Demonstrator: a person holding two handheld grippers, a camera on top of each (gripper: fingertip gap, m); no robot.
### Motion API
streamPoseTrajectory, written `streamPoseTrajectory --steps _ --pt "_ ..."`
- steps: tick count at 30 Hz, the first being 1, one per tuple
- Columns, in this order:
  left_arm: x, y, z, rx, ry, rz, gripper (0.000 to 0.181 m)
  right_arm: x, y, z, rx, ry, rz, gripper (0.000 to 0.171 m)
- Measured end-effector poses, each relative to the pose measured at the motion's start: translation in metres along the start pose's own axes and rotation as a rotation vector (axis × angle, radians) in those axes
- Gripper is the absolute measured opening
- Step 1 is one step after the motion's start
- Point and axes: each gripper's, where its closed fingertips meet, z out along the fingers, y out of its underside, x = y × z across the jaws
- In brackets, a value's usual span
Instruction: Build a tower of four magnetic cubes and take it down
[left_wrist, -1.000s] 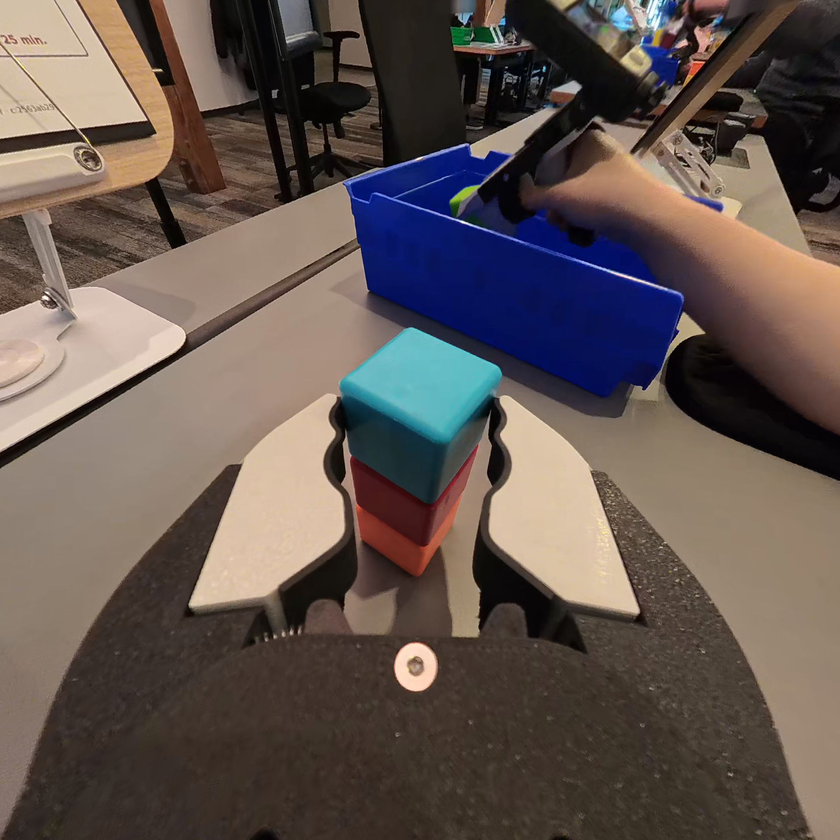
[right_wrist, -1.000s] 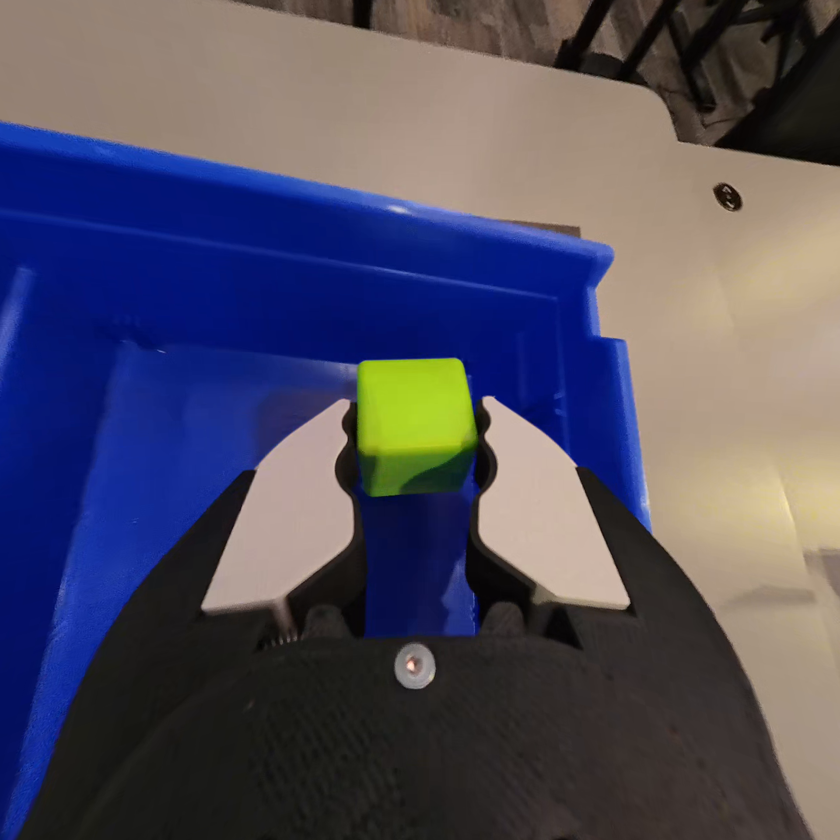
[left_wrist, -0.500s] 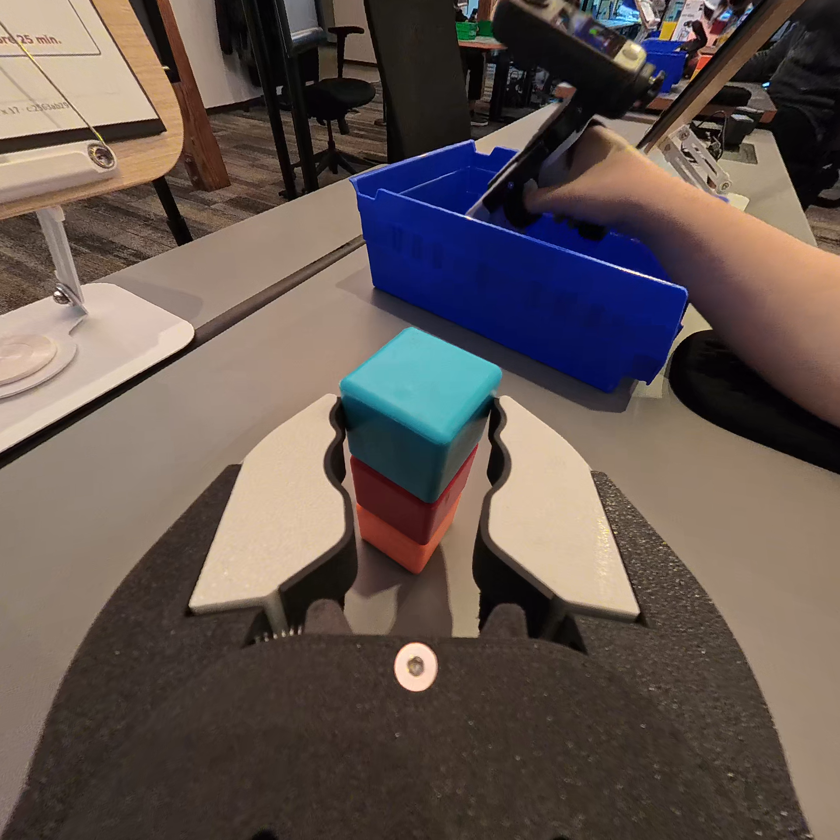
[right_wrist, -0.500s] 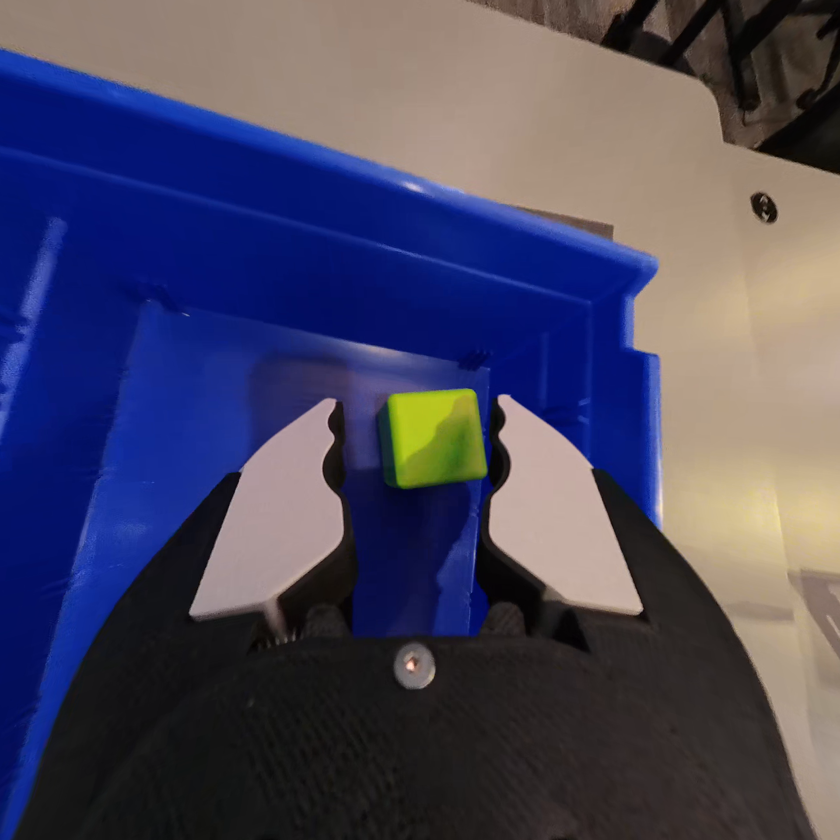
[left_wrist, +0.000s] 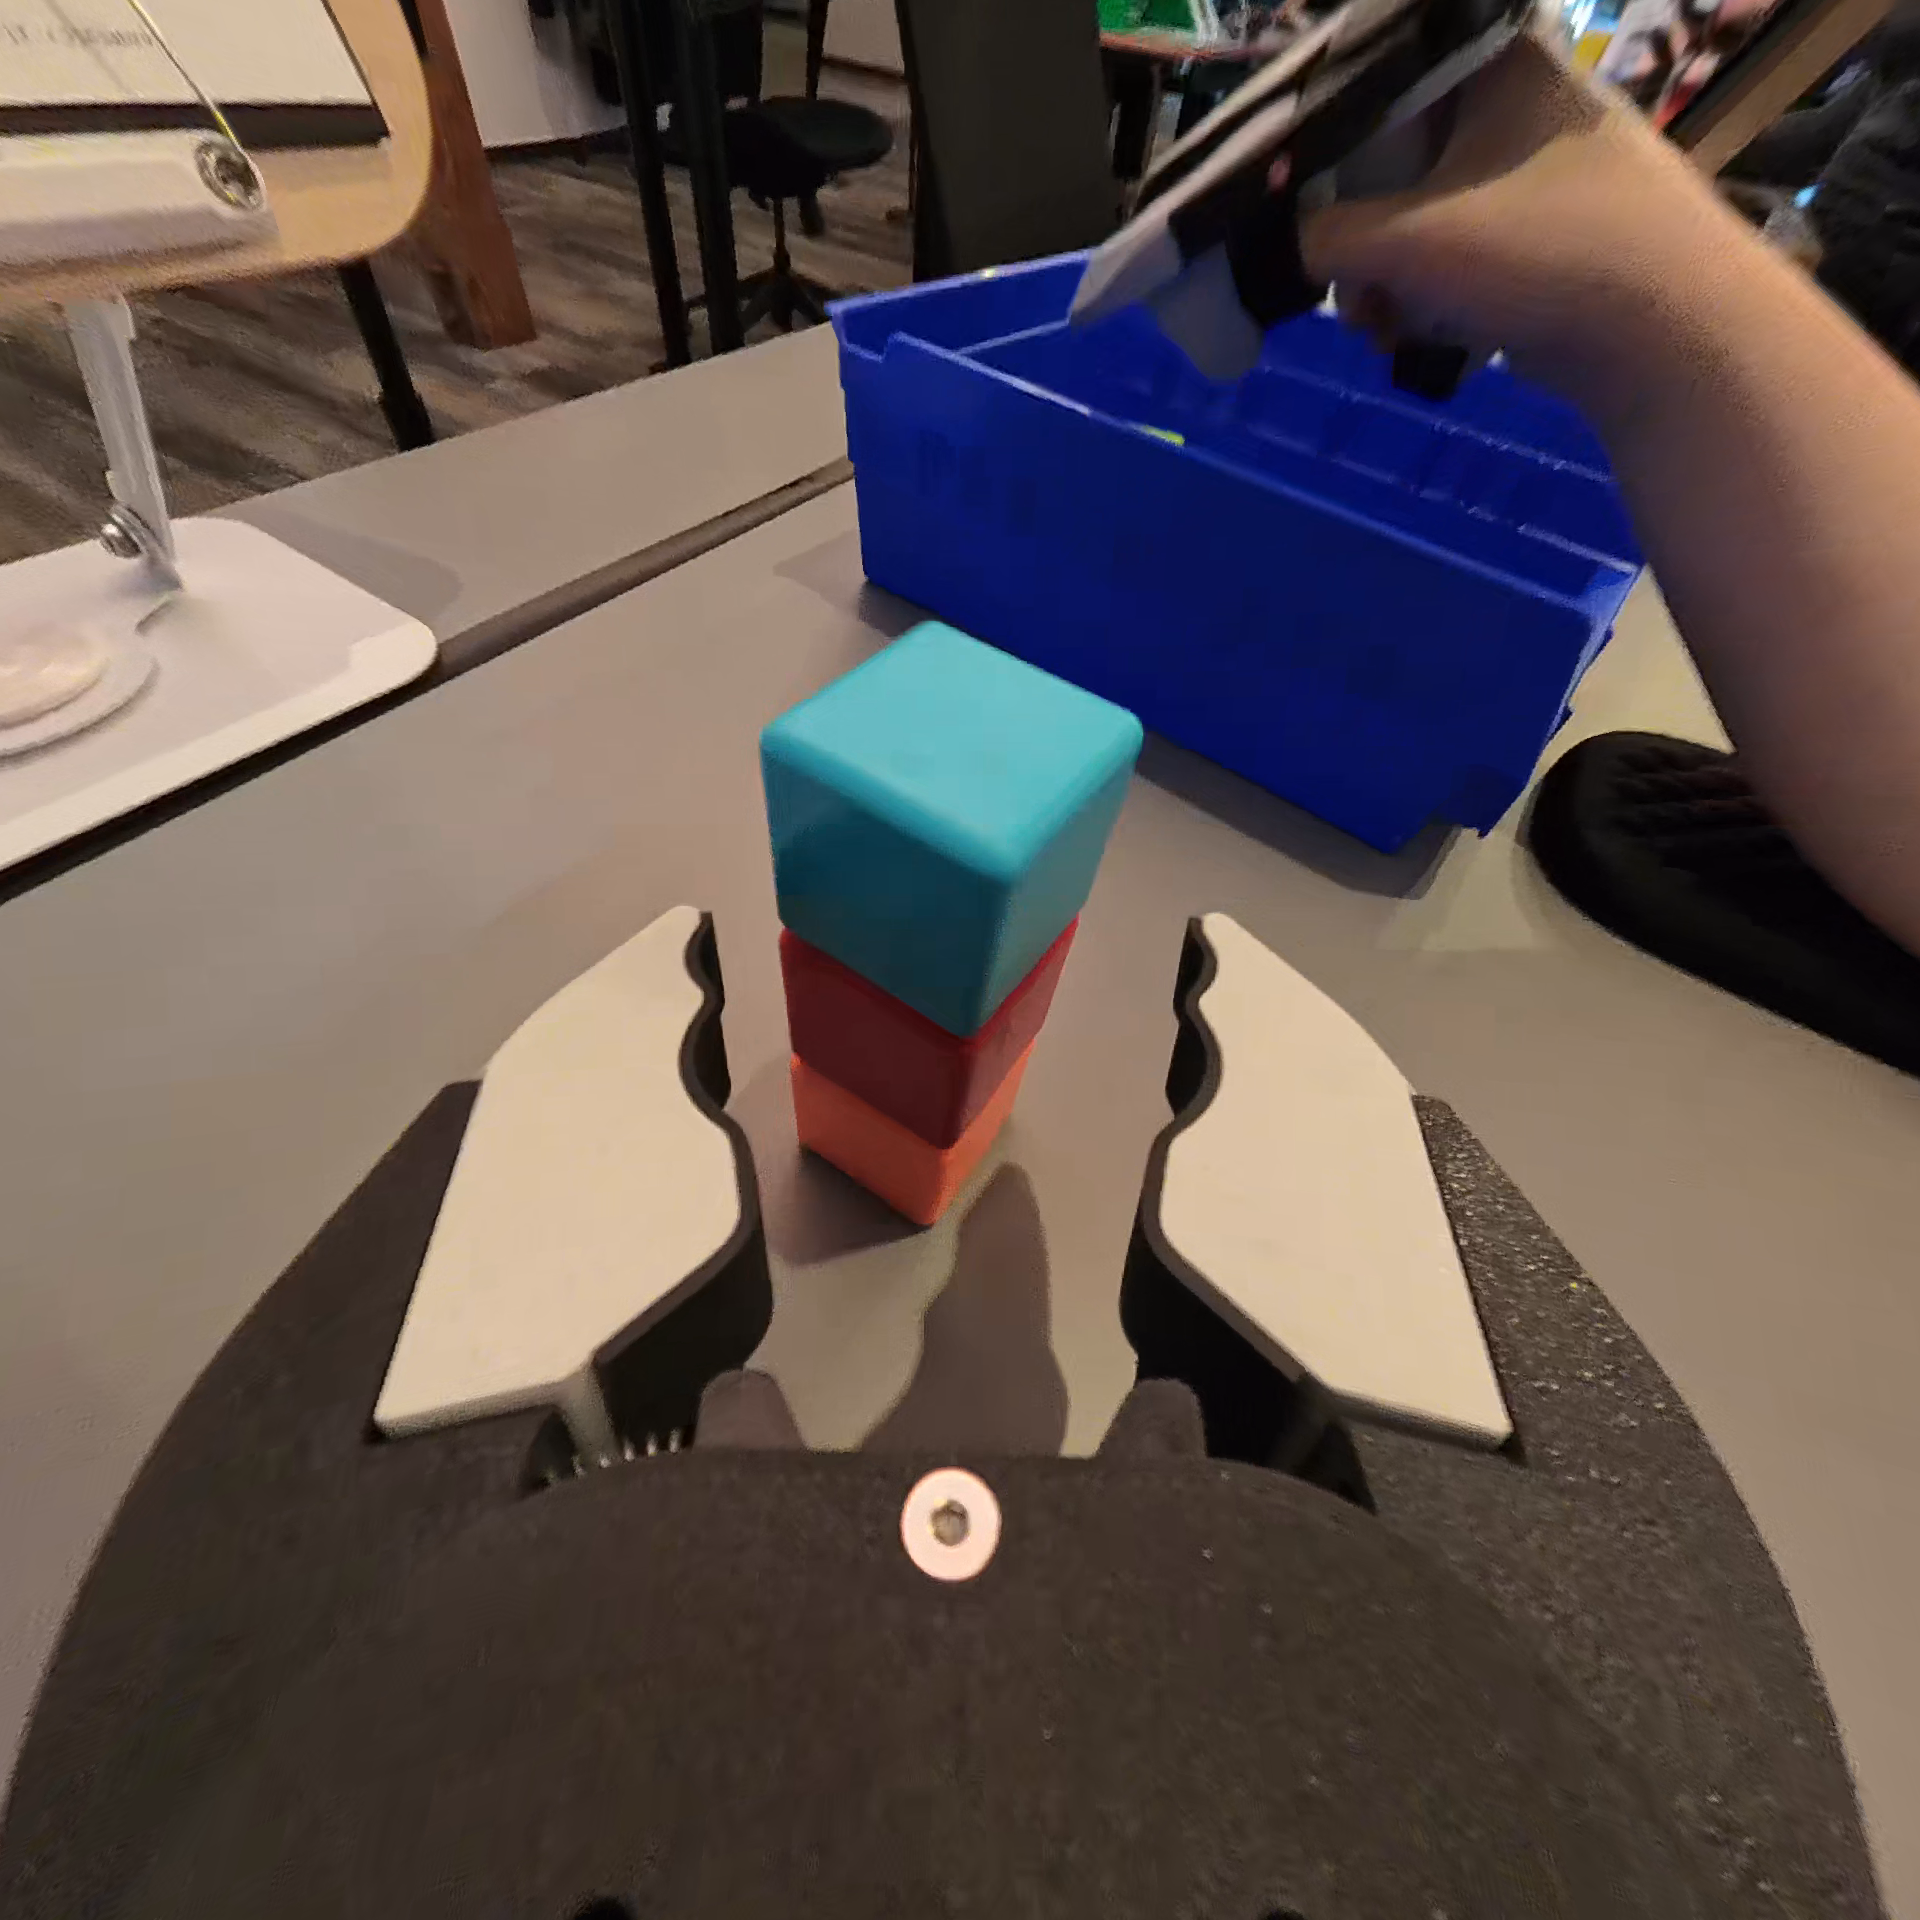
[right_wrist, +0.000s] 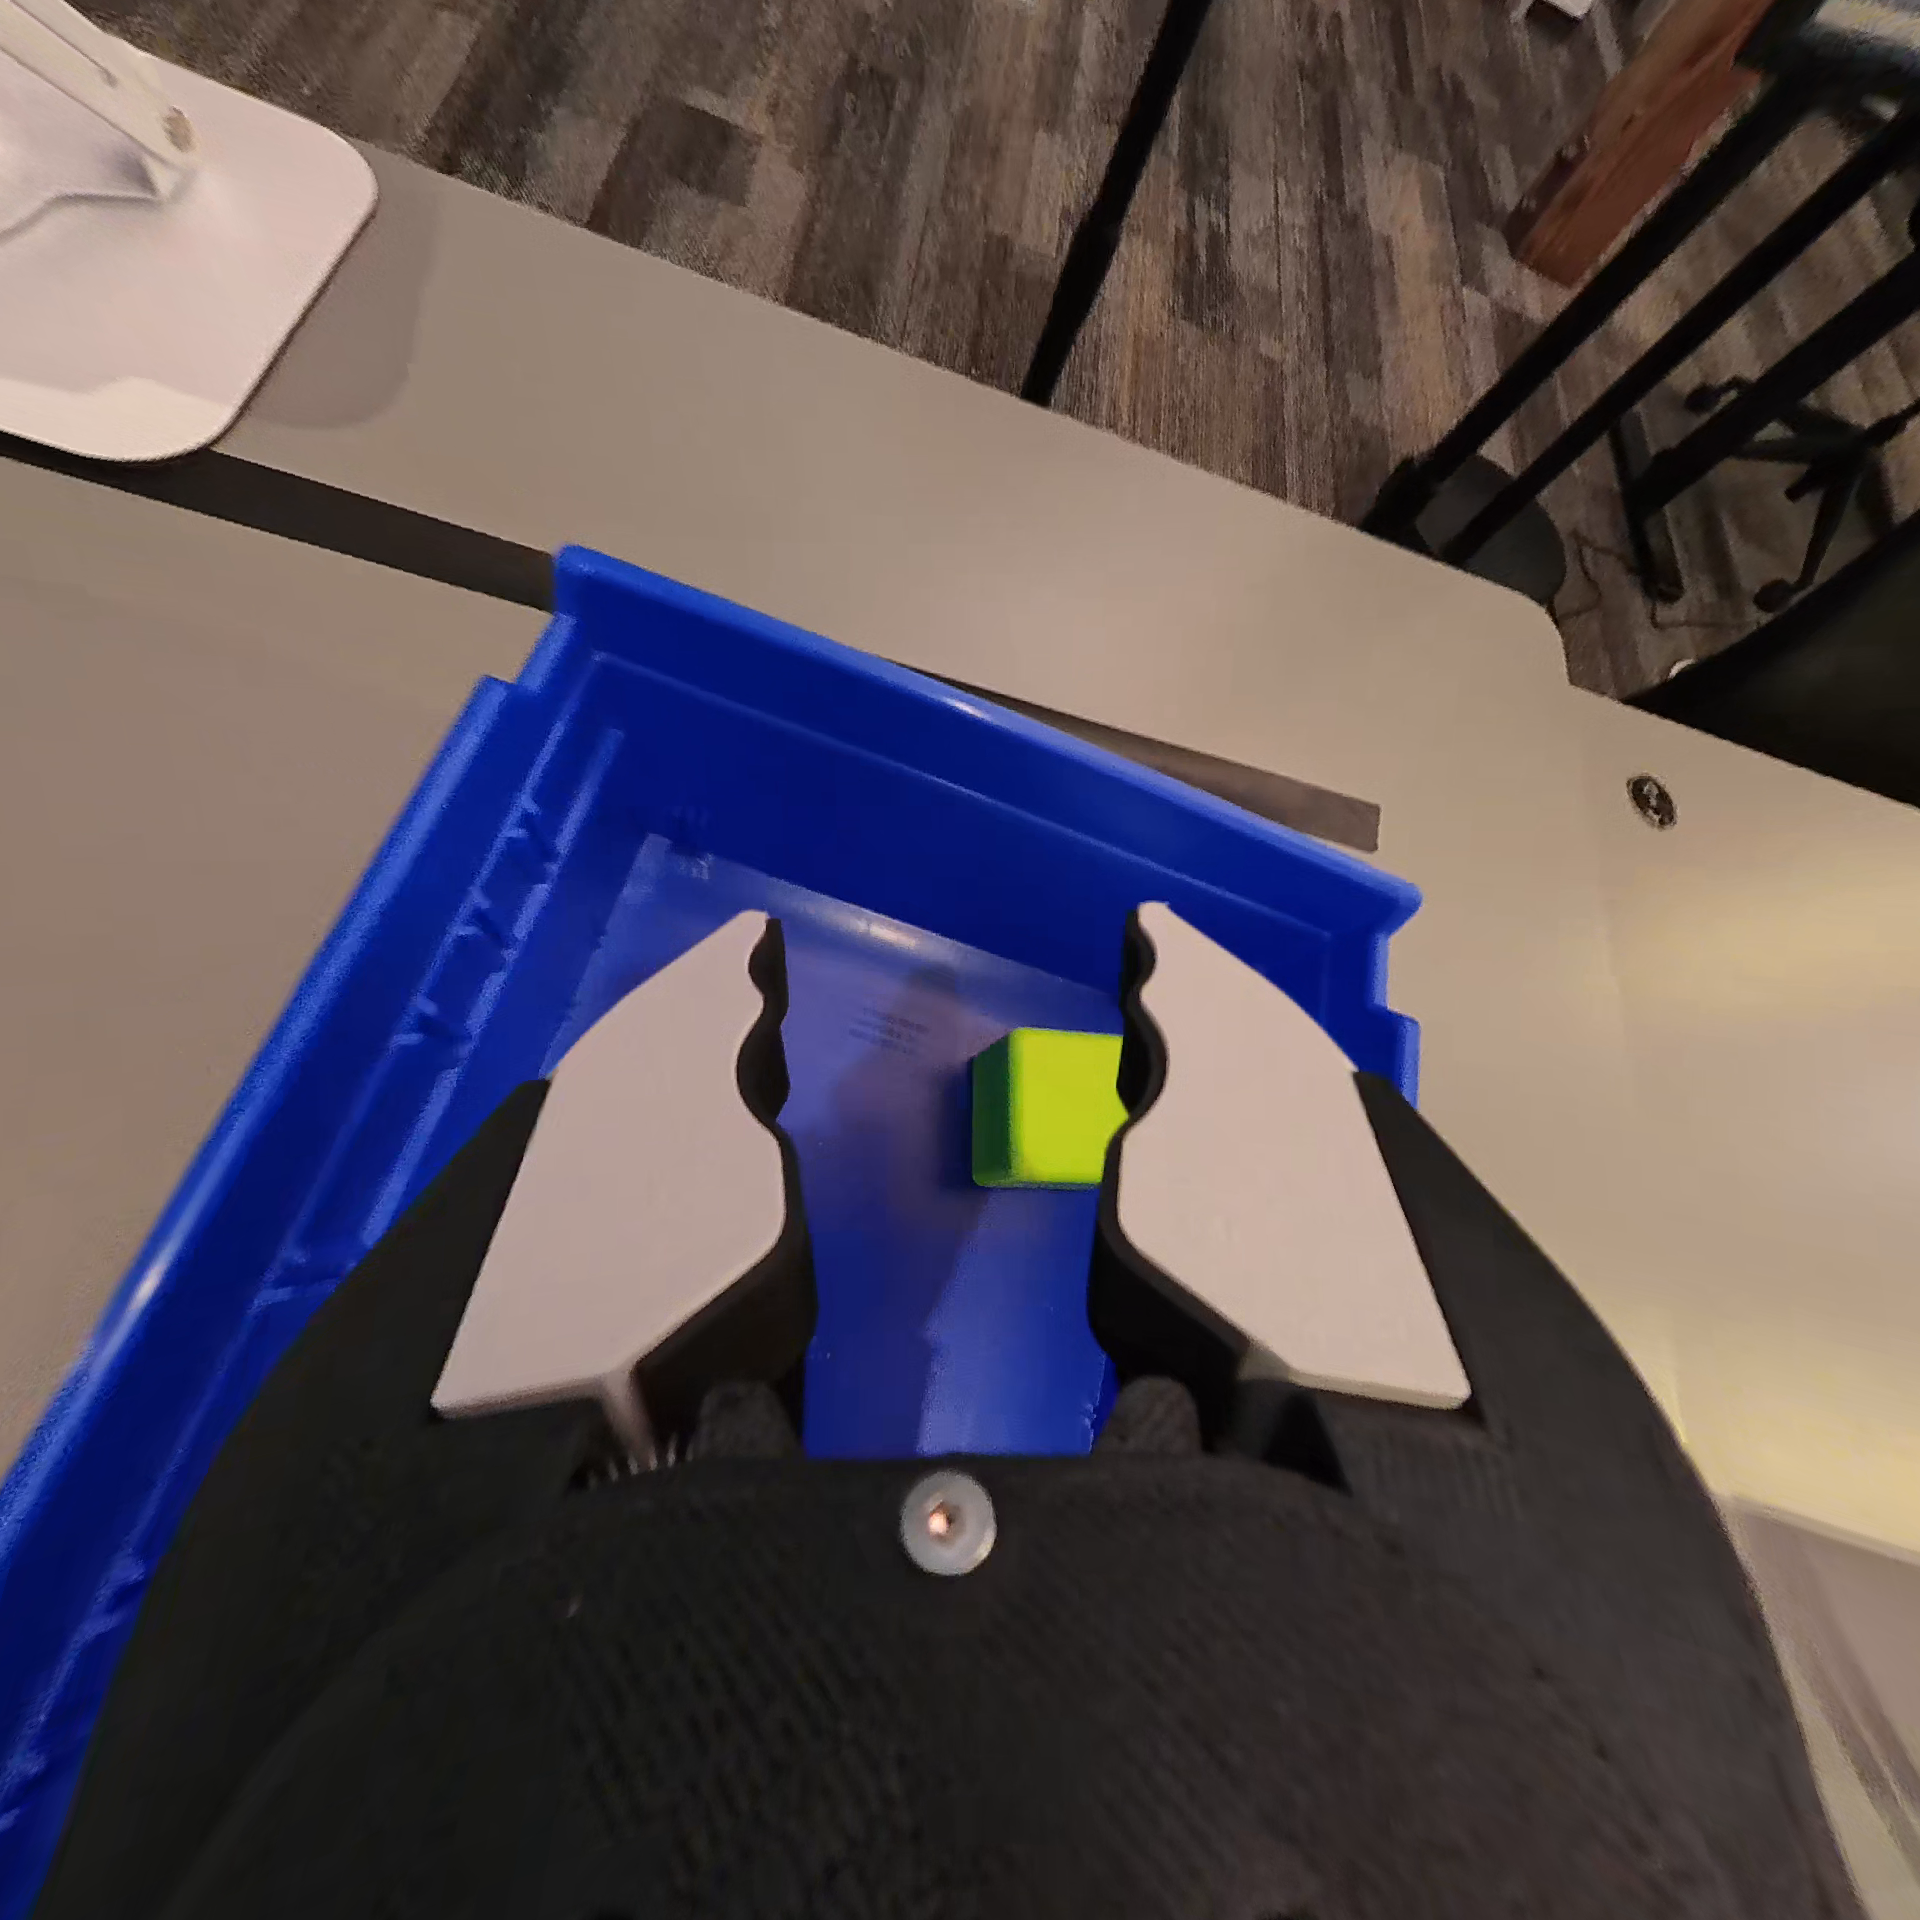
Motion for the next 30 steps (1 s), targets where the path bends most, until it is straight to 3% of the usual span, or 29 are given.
streamPoseTrajectory --steps 5,12,15,18,21,24,30 --pt "0.002 0.026 0.012 -0.132 -0.039 0.077 0.085 -0.015 -0.023 -0.021 0.063 -0.005 -0.074 0.063" --pt "-0.010 0.028 0.018 -0.106 -0.039 0.002 0.083 -0.055 -0.051 -0.052 0.143 -0.095 -0.175 0.064" --pt "-0.010 0.031 0.022 -0.121 -0.023 0.020 0.074 -0.104 -0.063 -0.072 0.206 -0.289 -0.246 0.064" --pt "-0.008 0.033 0.023 -0.121 -0.020 0.056 0.061 -0.176 -0.060 -0.102 0.253 -0.611 -0.379 0.066" --pt "-0.008 0.033 0.023 -0.116 -0.024 0.057 0.060 -0.235 -0.048 -0.124 0.295 -0.843 -0.512 0.074" --pt "-0.007 0.033 0.023 -0.118 -0.019 0.056 0.060 -0.274 -0.042 -0.131 0.334 -0.952 -0.571 0.080" --pt "-0.006 0.033 0.023 -0.119 -0.010 0.060 0.060 -0.304 -0.013 -0.109 0.224 -0.960 -0.677 0.079"
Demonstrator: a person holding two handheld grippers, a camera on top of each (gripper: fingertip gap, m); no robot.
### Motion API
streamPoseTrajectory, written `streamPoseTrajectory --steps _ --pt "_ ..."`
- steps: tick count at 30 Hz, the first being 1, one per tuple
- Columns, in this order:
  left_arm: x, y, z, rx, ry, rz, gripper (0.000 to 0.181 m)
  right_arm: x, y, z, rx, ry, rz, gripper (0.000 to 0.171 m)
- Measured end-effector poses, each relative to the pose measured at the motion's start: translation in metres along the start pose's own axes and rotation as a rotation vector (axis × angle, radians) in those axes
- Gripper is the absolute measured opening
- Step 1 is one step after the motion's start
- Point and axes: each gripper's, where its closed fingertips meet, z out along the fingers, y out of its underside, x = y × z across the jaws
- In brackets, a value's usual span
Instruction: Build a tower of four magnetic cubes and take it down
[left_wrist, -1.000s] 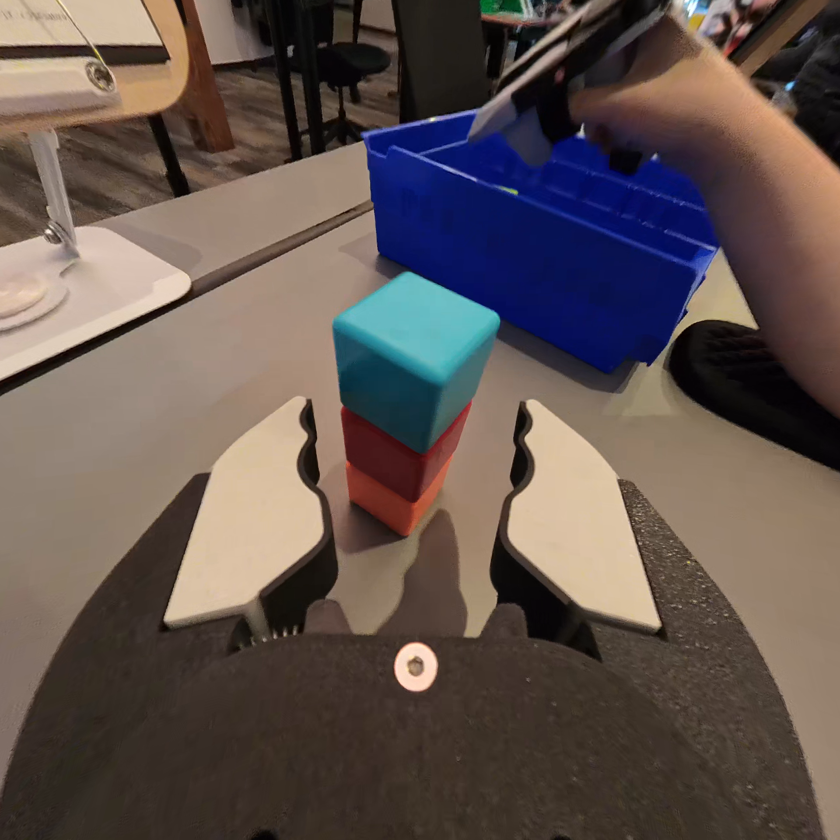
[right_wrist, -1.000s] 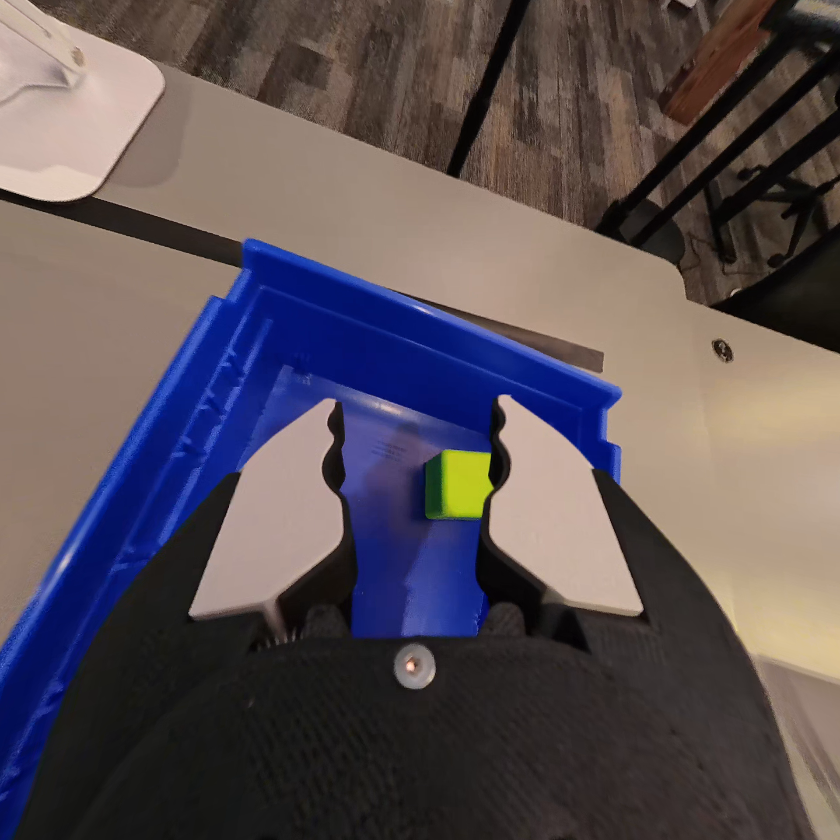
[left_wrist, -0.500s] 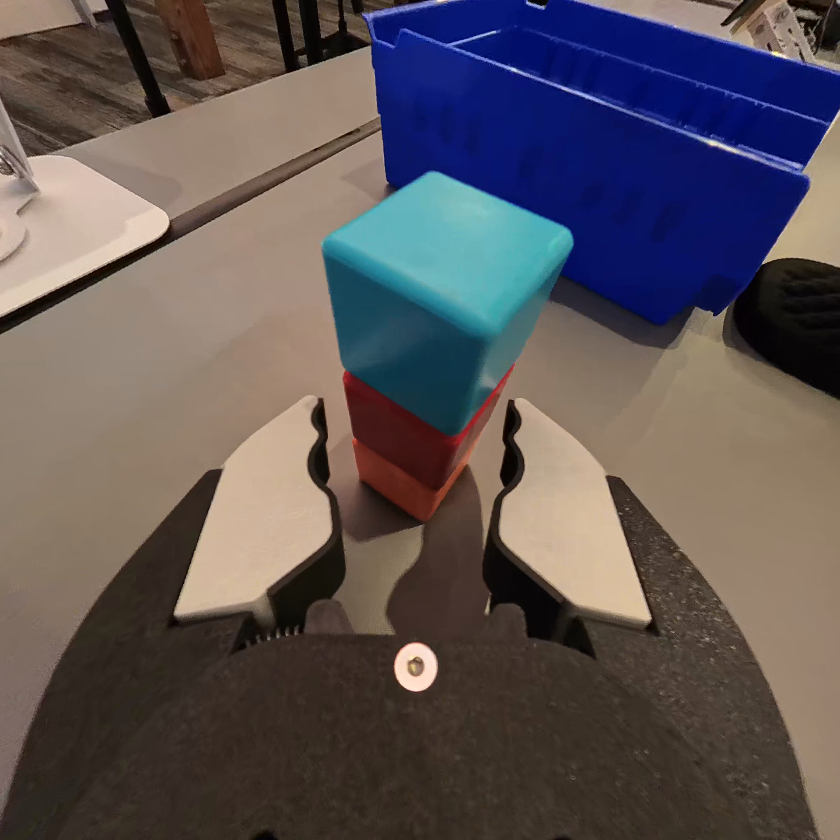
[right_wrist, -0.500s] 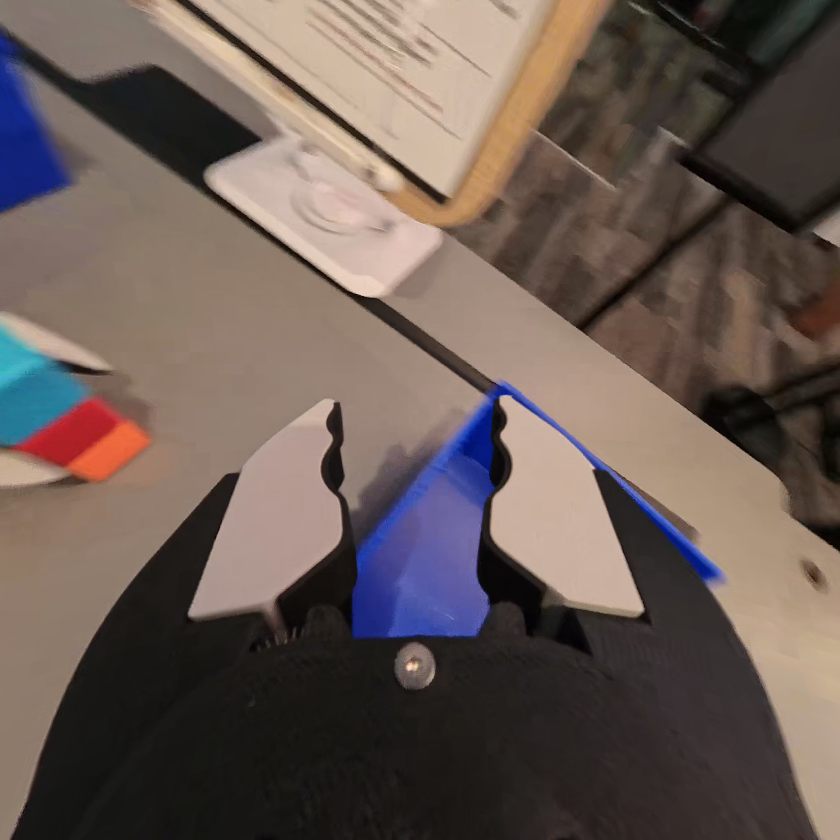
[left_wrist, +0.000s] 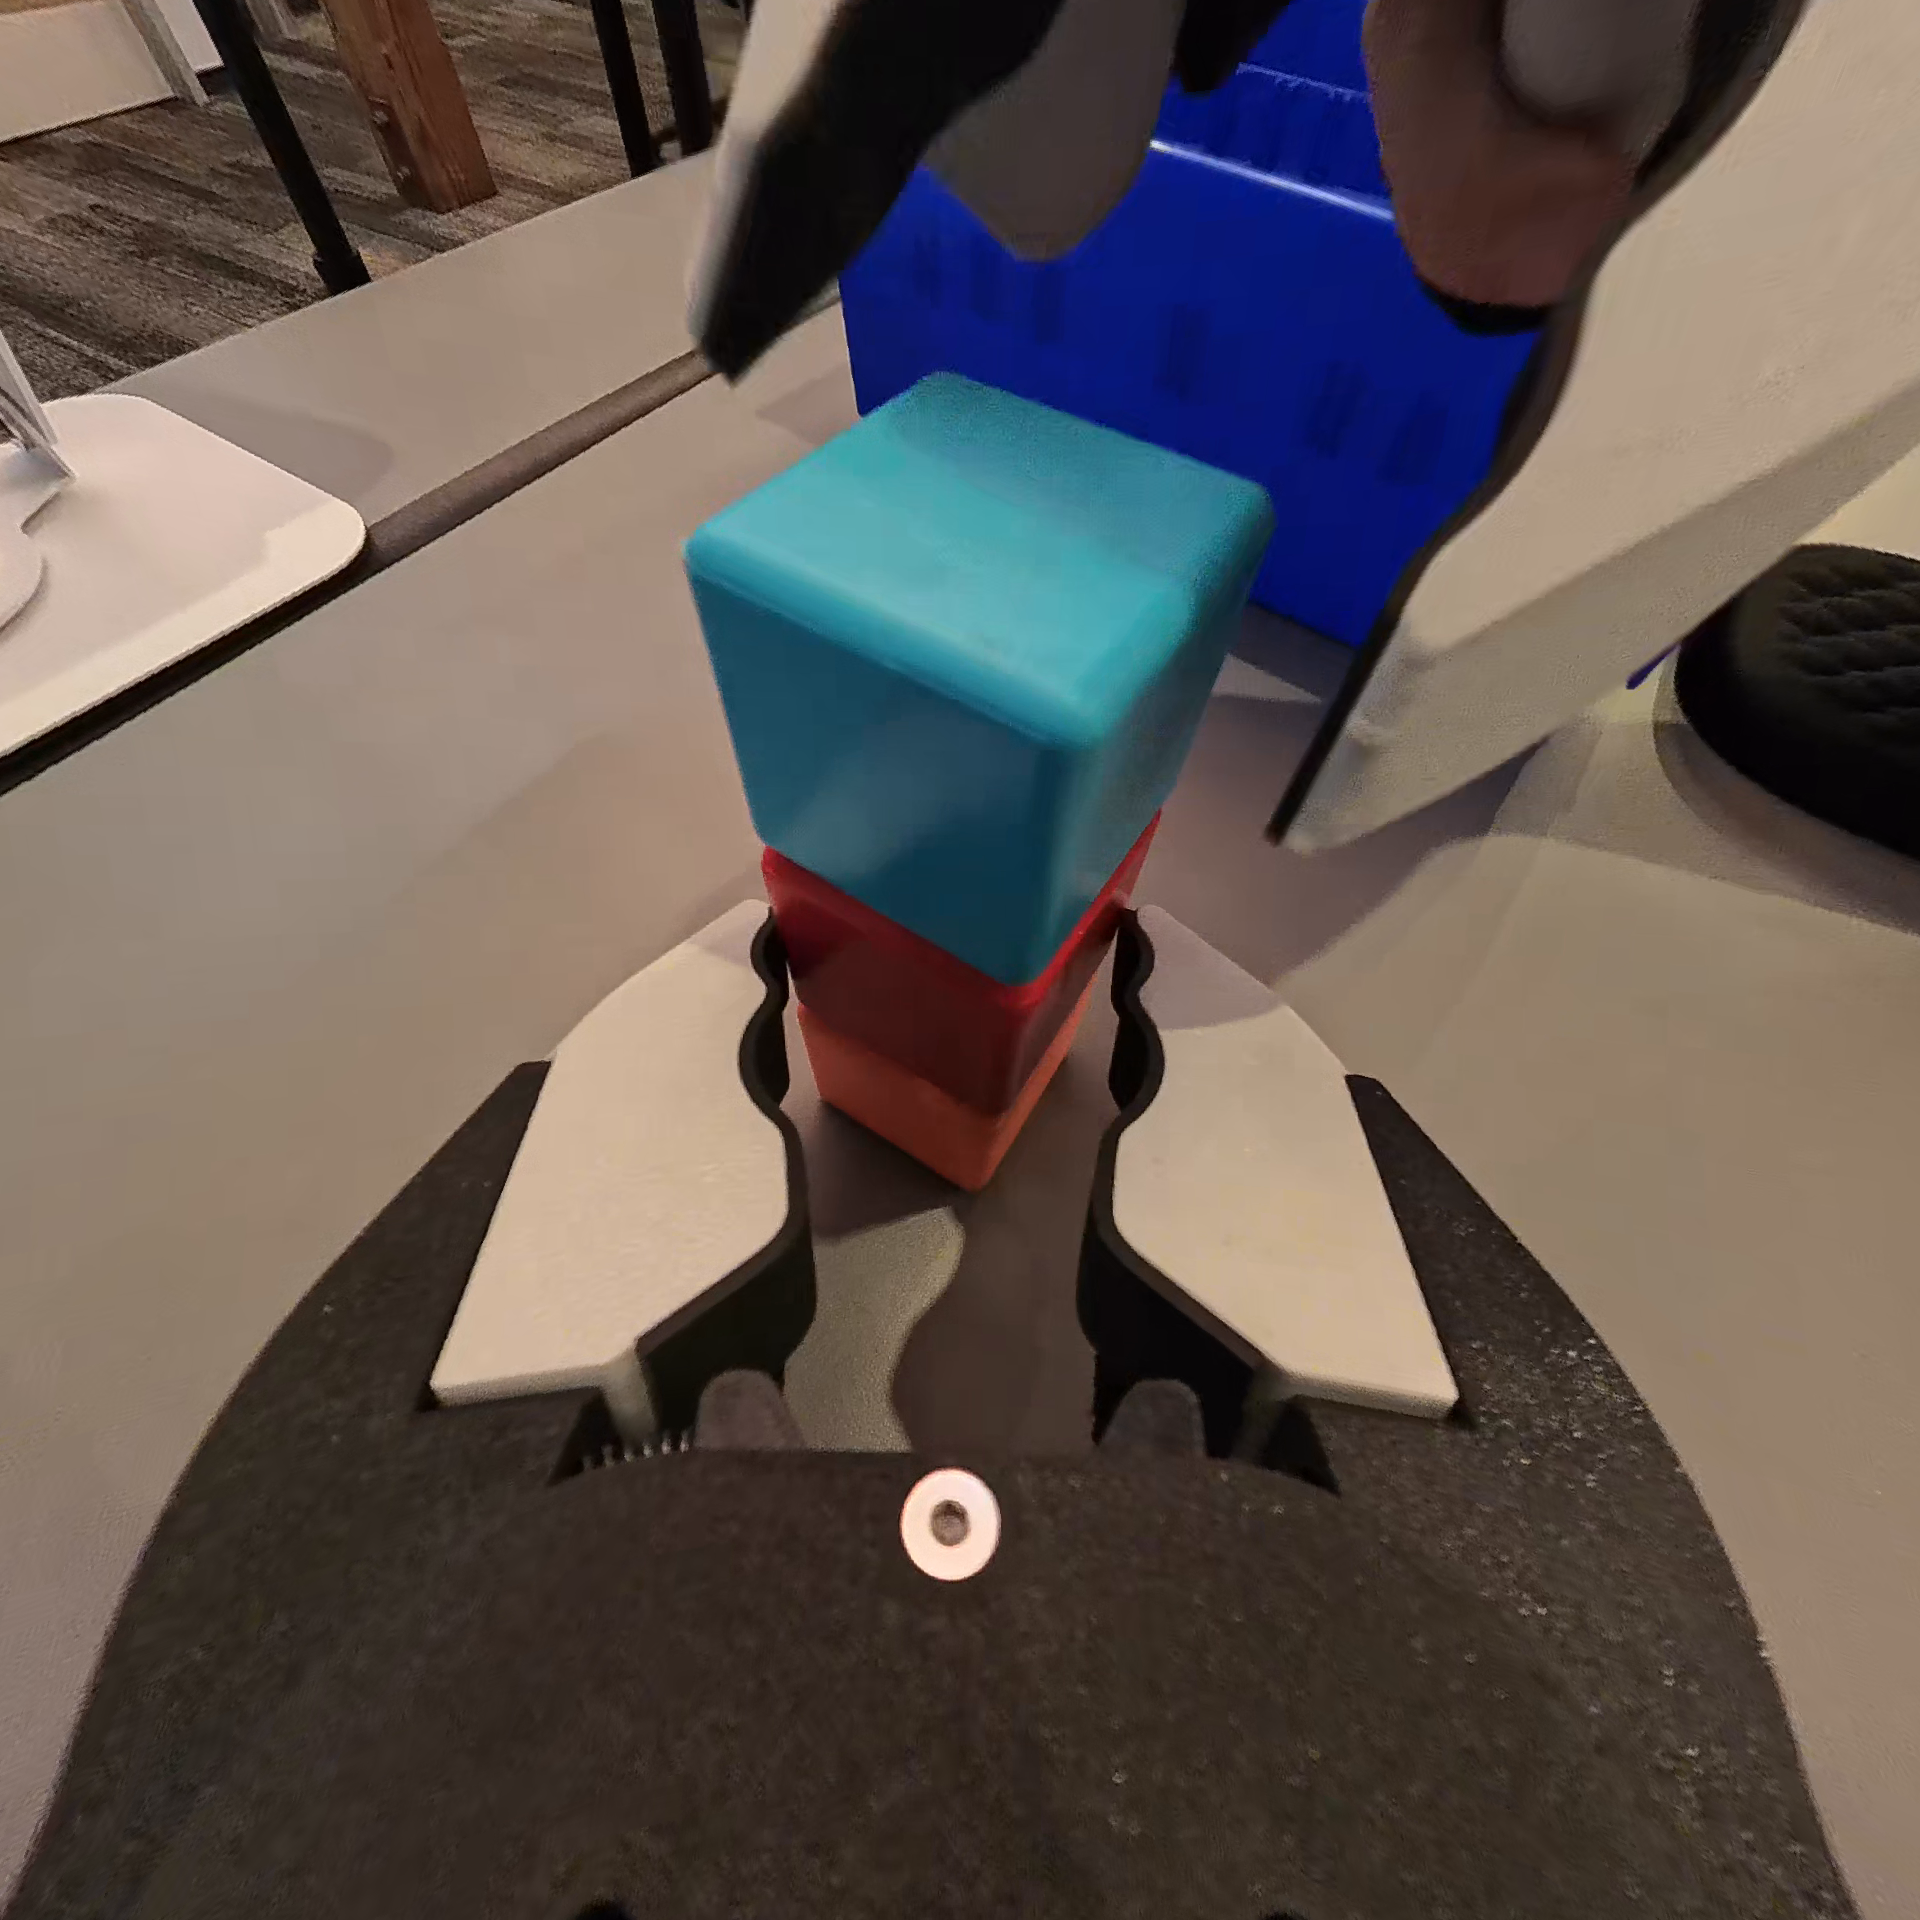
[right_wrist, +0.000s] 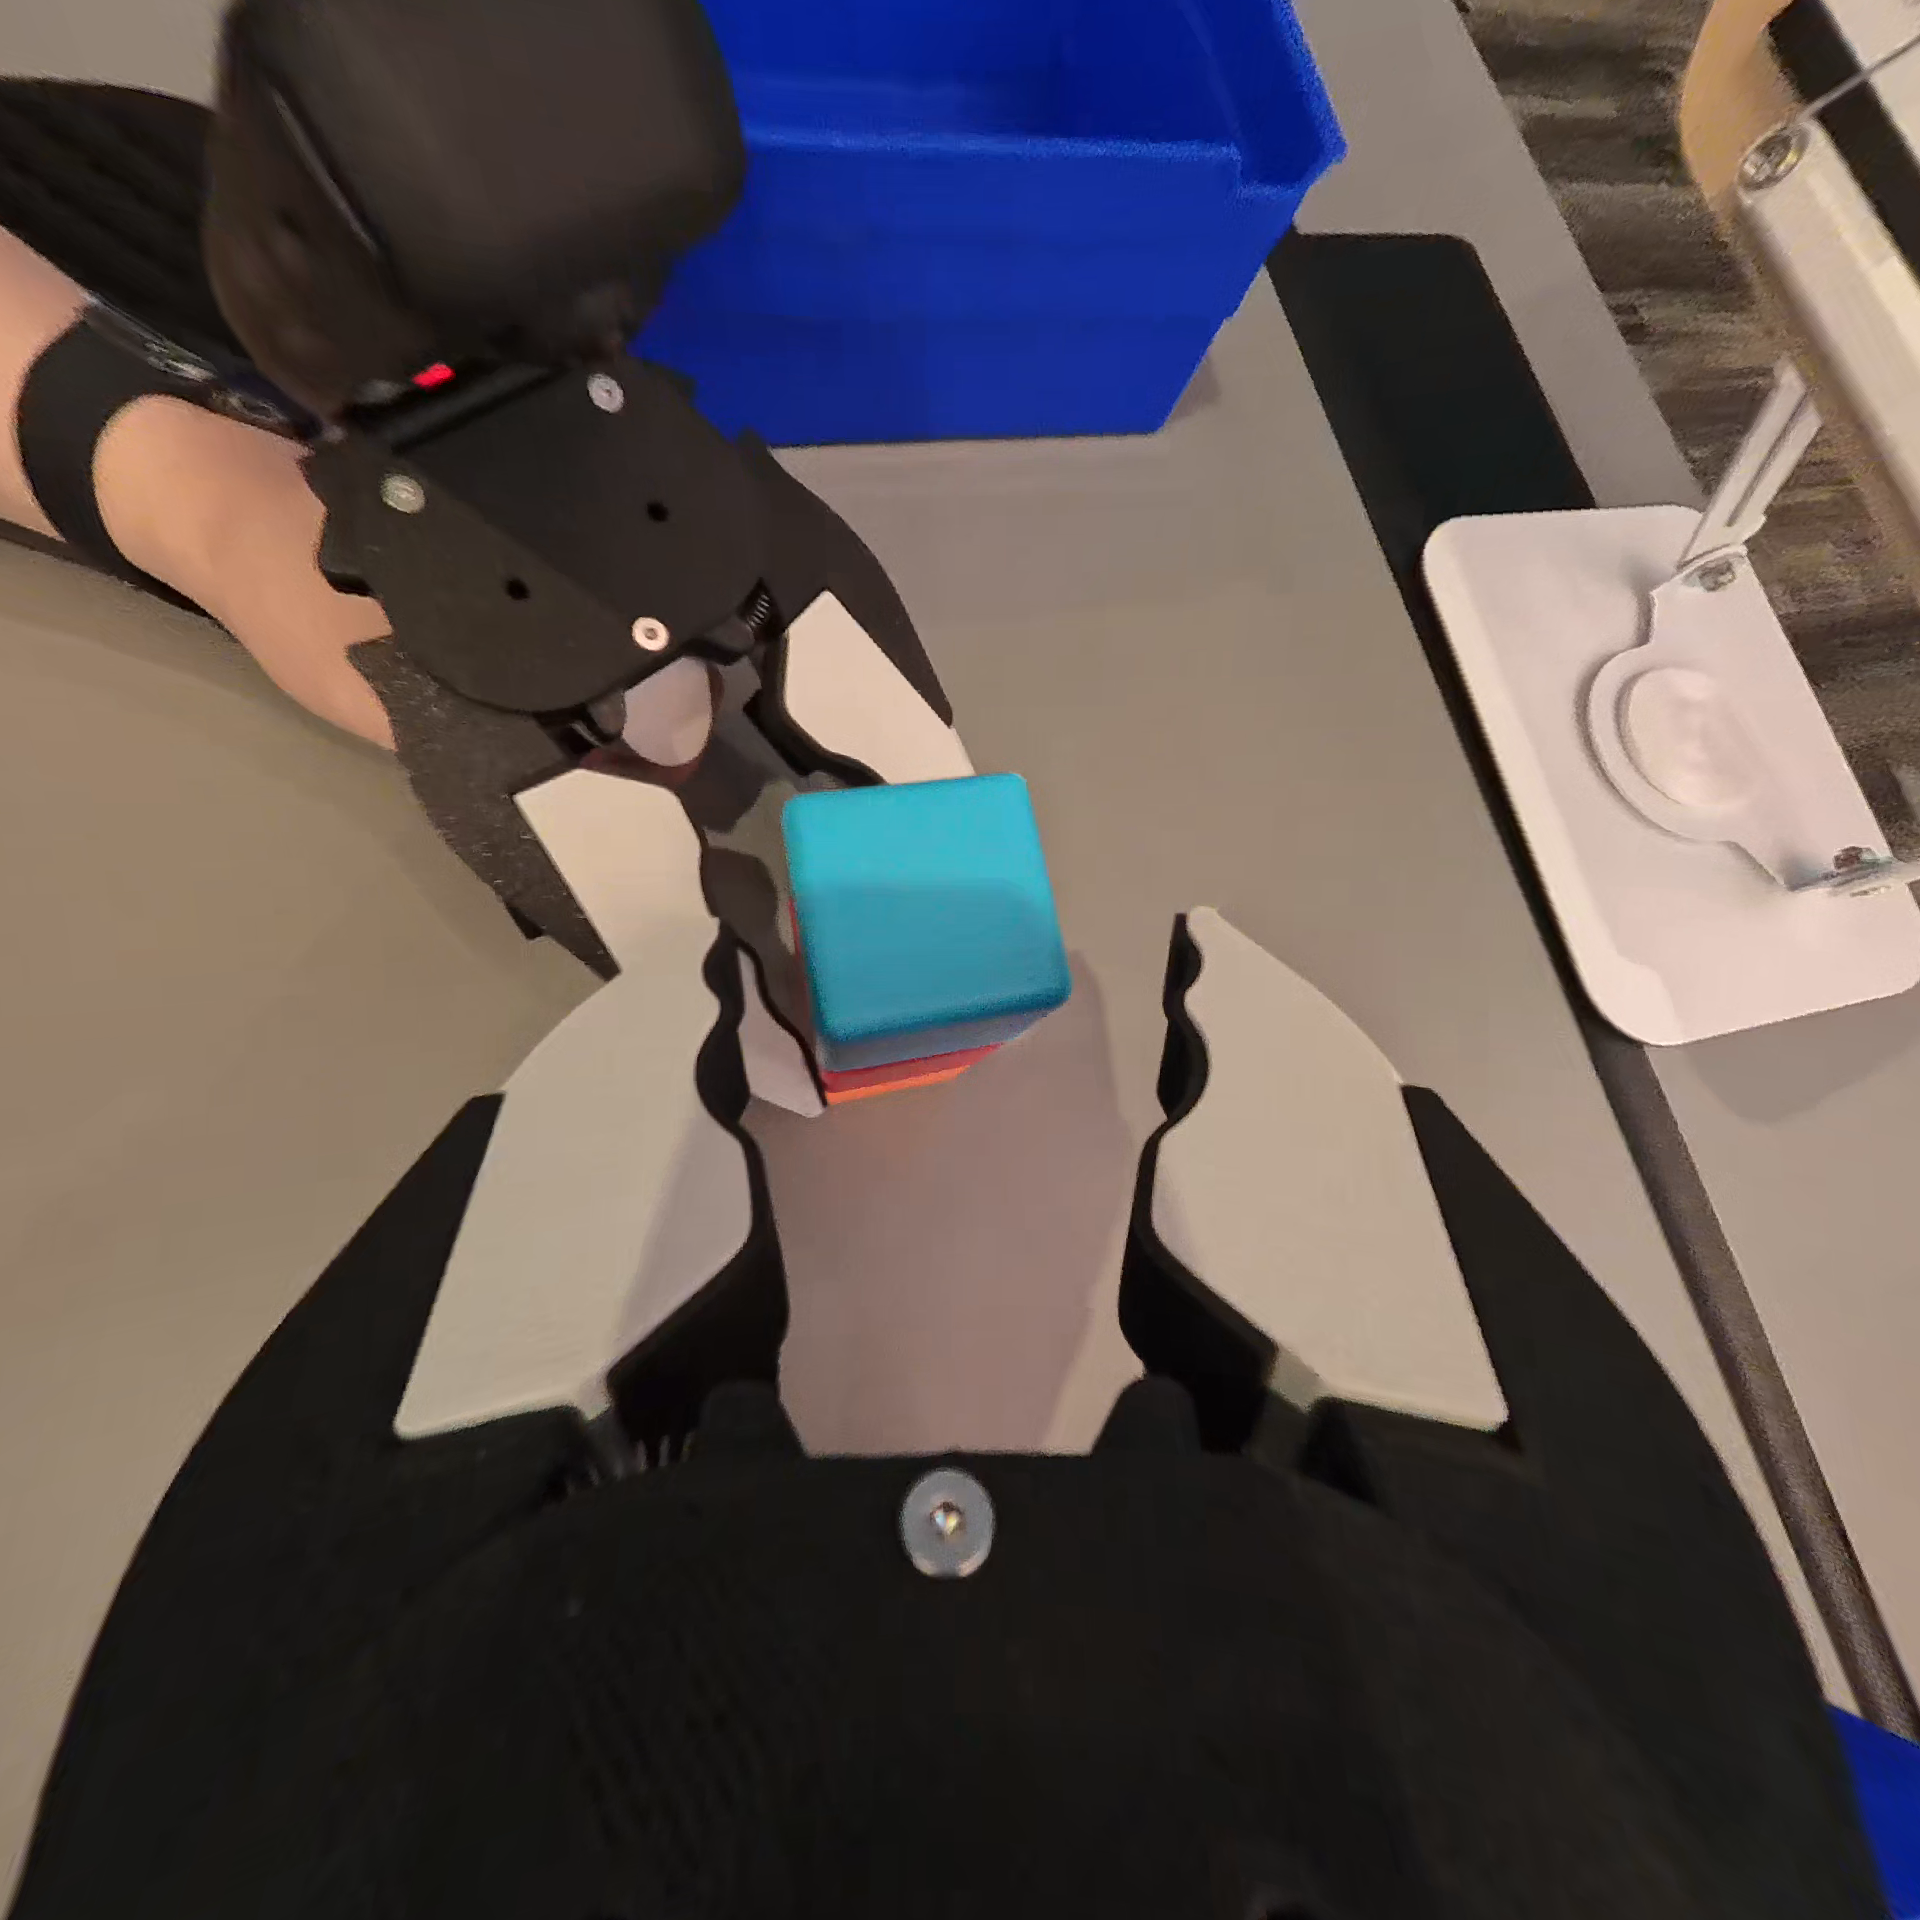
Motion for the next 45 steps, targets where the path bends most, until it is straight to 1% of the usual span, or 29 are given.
streamPoseTrajectory --steps 1,2,3,5,11,14,16,18,20,21,23,25,26,27,29,31,33,36,39,41,42,44,45 --pt "0.000 0.000 0.000 0.000 0.001 0.000 0.060 0.001 0.003 0.003 -0.014 0.010 -0.002 0.072" --pt "0.000 0.000 0.000 0.000 0.001 0.000 0.060 0.001 0.005 0.005 -0.024 0.006 -0.006 0.059" --pt "0.000 0.000 0.000 0.000 0.001 0.001 0.060 -0.002 0.005 0.007 -0.023 -0.014 -0.011 0.053" --pt "0.000 0.000 0.000 -0.001 0.007 -0.001 0.060 -0.004 0.003 0.007 -0.009 -0.029 -0.012 0.052" --pt "0.002 0.001 0.000 -0.015 0.013 0.013 0.060 -0.005 0.003 0.004 0.007 -0.085 0.073 0.051" --pt "0.004 0.000 0.001 -0.018 0.004 0.049 0.060 -0.007 -0.009 -0.004 0.089 -0.143 0.134 0.051" --pt "0.004 0.000 0.001 -0.020 -0.001 0.046 0.060 -0.001 -0.016 -0.017 0.130 -0.125 0.149 0.051" --pt "0.002 0.000 0.001 -0.016 0.011 0.016 0.060 0.017 -0.015 -0.040 0.142 -0.023 0.129 0.051" --pt "0.001 0.000 0.000 -0.013 0.018 0.003 0.060 0.038 -0.017 -0.077 0.212 0.066 0.170 0.051" --pt "0.001 0.001 0.000 -0.016 0.013 0.011 0.060 0.055 -0.013 -0.100 0.247 0.148 0.206 0.051" --pt "0.002 0.001 0.000 -0.018 0.011 0.014 0.060 0.101 0.016 -0.147 0.245 0.411 0.288 0.051" --pt "0.002 0.000 0.000 -0.014 0.011 0.007 0.060 0.143 0.072 -0.180 0.170 0.643 0.457 0.050" --pt "0.002 0.000 0.001 -0.013 0.012 0.008 0.060 0.156 0.101 -0.186 0.129 0.698 0.547 0.050" --pt "0.003 0.000 0.001 -0.014 0.012 0.009 0.060 0.164 0.126 -0.183 0.103 0.706 0.618 0.051" --pt "0.003 0.000 0.001 -0.014 0.013 0.008 0.060 0.169 0.164 -0.162 0.060 0.651 0.733 0.051" --pt "0.003 0.000 0.001 -0.014 0.011 0.008 0.060 0.170 0.188 -0.139 0.003 0.605 0.780 0.051" --pt "0.003 0.000 0.001 -0.015 0.012 0.009 0.060 0.168 0.206 -0.122 -0.076 0.581 0.779 0.051" --pt "0.003 0.000 0.001 -0.016 0.011 0.009 0.060 0.162 0.224 -0.103 -0.168 0.548 0.749 0.051" --pt "0.003 0.000 0.001 -0.017 0.011 0.009 0.060 0.156 0.240 -0.093 -0.267 0.528 0.715 0.051" --pt "0.003 0.000 0.001 -0.020 0.010 0.007 0.059 0.155 0.246 -0.093 -0.316 0.536 0.687 0.053" --pt "0.003 0.000 0.001 -0.023 0.010 0.007 0.059 0.157 0.246 -0.096 -0.324 0.551 0.680 0.057" --pt "0.003 0.000 0.000 -0.026 0.004 0.010 0.059 0.159 0.243 -0.105 -0.320 0.572 0.680 0.063" --pt "0.002 0.000 -0.001 -0.025 0.001 0.013 0.059 0.161 0.238 -0.112 -0.300 0.586 0.679 0.063"
